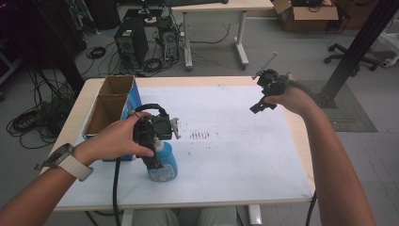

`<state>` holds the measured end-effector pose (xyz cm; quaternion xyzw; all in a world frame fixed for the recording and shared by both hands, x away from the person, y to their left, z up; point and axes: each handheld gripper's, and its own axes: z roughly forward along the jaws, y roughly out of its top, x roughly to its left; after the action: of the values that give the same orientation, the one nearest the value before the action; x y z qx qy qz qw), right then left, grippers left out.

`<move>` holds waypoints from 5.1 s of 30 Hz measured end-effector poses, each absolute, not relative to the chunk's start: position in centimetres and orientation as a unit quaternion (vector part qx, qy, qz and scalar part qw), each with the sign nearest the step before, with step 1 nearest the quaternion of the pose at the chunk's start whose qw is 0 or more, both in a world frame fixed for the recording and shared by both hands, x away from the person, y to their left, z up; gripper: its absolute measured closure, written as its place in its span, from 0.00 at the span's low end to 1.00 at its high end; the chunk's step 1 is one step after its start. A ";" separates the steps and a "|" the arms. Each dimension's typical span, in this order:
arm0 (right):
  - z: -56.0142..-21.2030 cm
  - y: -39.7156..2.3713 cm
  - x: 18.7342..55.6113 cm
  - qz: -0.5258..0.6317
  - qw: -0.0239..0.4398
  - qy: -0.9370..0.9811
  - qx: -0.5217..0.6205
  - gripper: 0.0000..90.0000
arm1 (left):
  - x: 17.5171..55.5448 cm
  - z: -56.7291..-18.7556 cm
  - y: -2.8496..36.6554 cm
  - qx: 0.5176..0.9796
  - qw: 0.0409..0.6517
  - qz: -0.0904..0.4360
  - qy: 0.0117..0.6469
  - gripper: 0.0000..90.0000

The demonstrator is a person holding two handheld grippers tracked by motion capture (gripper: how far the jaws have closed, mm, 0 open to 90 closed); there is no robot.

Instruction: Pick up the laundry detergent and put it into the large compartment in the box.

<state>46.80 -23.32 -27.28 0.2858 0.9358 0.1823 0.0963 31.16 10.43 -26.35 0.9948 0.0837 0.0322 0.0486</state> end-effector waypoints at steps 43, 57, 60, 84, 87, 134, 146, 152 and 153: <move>-27.1 -23.7 46.9 0.189 0.097 0.933 0.291 0.10 | 31.8 -28.0 10.9 0.996 0.045 0.025 0.078 0.32; -27.0 -23.8 46.9 0.192 0.095 0.932 0.292 0.10 | 31.8 -27.9 10.9 0.995 0.043 0.037 0.078 0.42; -27.1 -23.7 46.9 0.190 0.093 0.933 0.292 0.10 | 31.9 -27.8 10.9 0.995 0.039 0.033 0.084 0.42; -26.5 -23.9 46.2 0.203 0.095 0.931 0.287 0.11 | 32.2 -10.8 13.1 0.937 0.045 0.095 0.332 0.42; -26.3 -23.9 46.1 0.206 0.097 0.932 0.283 0.11 | 32.2 -8.7 13.7 0.921 0.045 0.107 0.373 0.42; -26.7 -24.2 45.9 0.210 0.097 0.930 0.284 0.11 | 41.0 -16.9 24.7 0.722 0.057 0.146 0.674 0.42; -27.4 -24.7 46.2 0.208 0.090 0.930 0.289 0.11 | 42.1 -23.1 24.8 0.740 0.047 0.140 0.657 0.42; -27.3 -24.8 46.1 0.206 0.091 0.929 0.293 0.11 | 42.6 -25.4 25.0 0.744 0.038 0.131 0.654 0.42; -27.3 -24.8 46.1 0.206 0.091 0.929 0.293 0.11 | 42.6 -25.4 25.0 0.744 0.038 0.131 0.654 0.42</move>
<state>46.13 -24.85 -27.30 0.2927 0.9294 0.2056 0.0911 42.58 24.96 -25.42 0.7440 0.6540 0.1314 0.0377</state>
